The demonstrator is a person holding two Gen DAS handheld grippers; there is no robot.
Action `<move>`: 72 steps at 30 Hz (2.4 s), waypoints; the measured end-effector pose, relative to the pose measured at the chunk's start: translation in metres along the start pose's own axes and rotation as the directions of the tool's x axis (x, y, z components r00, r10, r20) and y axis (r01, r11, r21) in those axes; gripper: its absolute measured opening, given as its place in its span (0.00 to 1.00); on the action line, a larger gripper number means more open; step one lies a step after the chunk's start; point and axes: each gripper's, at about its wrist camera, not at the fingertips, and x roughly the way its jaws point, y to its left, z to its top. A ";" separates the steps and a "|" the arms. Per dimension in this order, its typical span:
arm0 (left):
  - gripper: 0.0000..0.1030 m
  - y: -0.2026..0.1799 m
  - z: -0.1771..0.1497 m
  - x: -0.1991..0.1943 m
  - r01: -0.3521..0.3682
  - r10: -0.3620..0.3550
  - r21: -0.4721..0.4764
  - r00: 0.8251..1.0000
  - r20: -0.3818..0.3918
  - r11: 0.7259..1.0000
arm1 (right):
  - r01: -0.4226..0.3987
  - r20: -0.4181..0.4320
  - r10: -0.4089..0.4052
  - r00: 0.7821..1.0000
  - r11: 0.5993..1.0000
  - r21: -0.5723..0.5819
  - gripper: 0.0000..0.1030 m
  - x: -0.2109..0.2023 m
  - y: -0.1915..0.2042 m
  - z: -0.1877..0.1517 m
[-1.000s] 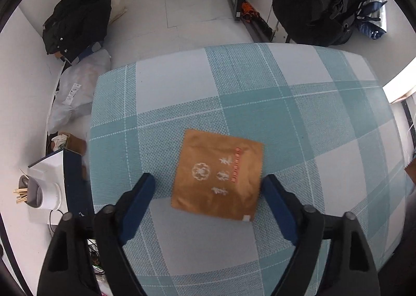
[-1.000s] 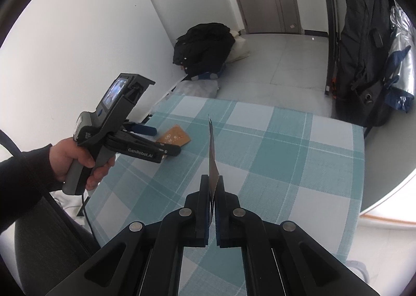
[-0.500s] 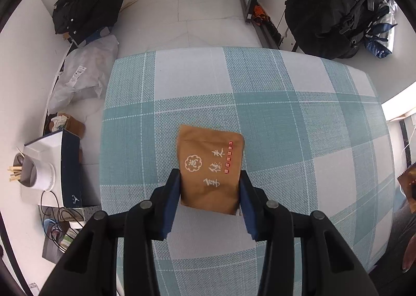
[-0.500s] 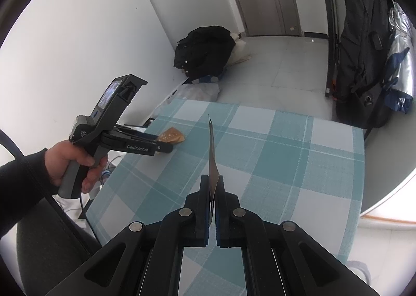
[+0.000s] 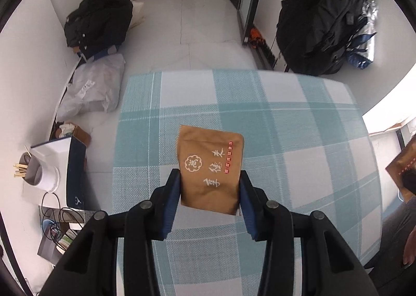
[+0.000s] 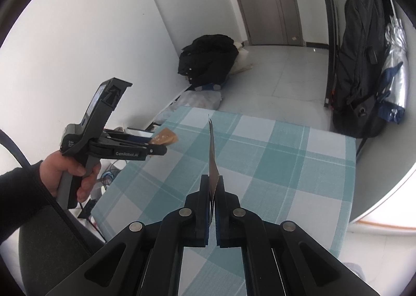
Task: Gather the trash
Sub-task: 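Carry both brown packets from the table over the white bin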
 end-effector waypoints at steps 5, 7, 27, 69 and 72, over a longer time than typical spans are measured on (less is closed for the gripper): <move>0.37 -0.011 -0.001 -0.029 0.019 -0.019 0.003 0.998 0.066 1.000 | 0.009 0.017 -0.009 1.000 1.000 0.010 0.02 -0.021 0.005 -0.002; 0.37 -0.018 -0.002 -0.042 0.039 -0.040 0.011 0.994 0.100 0.999 | 0.015 0.042 -0.015 0.999 1.000 0.001 0.02 -0.034 0.010 0.000; 0.37 -0.108 -0.009 -0.149 0.160 -0.203 0.136 0.887 0.414 0.978 | 0.141 0.262 -0.128 0.956 0.989 -0.032 0.02 -0.180 0.017 0.011; 0.37 -0.319 -0.020 0.031 0.360 -0.347 0.329 0.932 -0.099 0.873 | 0.373 -0.154 -0.346 0.926 0.763 0.528 0.02 -0.168 -0.259 -0.207; 0.37 -0.332 -0.030 0.041 0.365 -0.336 0.368 0.931 -0.143 0.855 | 0.353 -0.178 -0.306 0.935 0.754 0.555 0.02 -0.152 -0.269 -0.221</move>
